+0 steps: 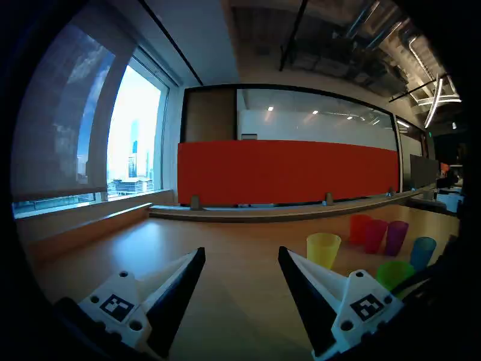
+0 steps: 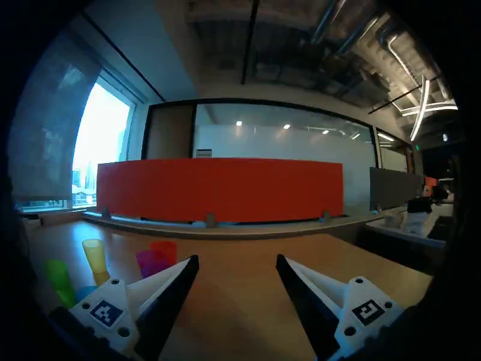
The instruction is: Pour water
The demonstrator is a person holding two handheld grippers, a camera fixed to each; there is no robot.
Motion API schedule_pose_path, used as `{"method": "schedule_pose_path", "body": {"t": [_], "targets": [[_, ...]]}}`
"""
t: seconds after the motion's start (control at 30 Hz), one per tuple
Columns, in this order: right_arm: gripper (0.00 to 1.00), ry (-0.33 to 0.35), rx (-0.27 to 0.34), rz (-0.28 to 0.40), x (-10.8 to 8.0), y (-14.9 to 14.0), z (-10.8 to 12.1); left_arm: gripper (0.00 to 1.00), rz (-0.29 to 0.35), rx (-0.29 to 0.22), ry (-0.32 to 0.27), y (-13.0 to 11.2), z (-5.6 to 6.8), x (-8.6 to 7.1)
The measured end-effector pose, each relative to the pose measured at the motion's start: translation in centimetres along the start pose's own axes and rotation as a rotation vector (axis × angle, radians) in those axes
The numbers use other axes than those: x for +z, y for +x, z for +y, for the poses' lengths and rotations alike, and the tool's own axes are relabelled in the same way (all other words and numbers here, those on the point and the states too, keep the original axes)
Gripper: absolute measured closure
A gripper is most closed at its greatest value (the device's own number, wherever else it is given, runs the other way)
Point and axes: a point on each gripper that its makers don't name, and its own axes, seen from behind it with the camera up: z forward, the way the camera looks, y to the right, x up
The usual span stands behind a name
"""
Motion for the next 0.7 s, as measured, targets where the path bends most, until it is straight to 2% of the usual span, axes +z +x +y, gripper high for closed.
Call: {"method": "schedule_pose_path", "body": {"t": [0.5,0.7], "targets": [[0.00,-0.001,-0.008,-0.022,0.5,-1.3,-0.4,0.10,0.000,0.000,0.000,0.0,0.0,0.0],[0.00,0.002,0.008,-0.032,0.6,-1.7,-0.2,0.10,0.000,0.000,0.000,0.0,0.1,0.0]]}}
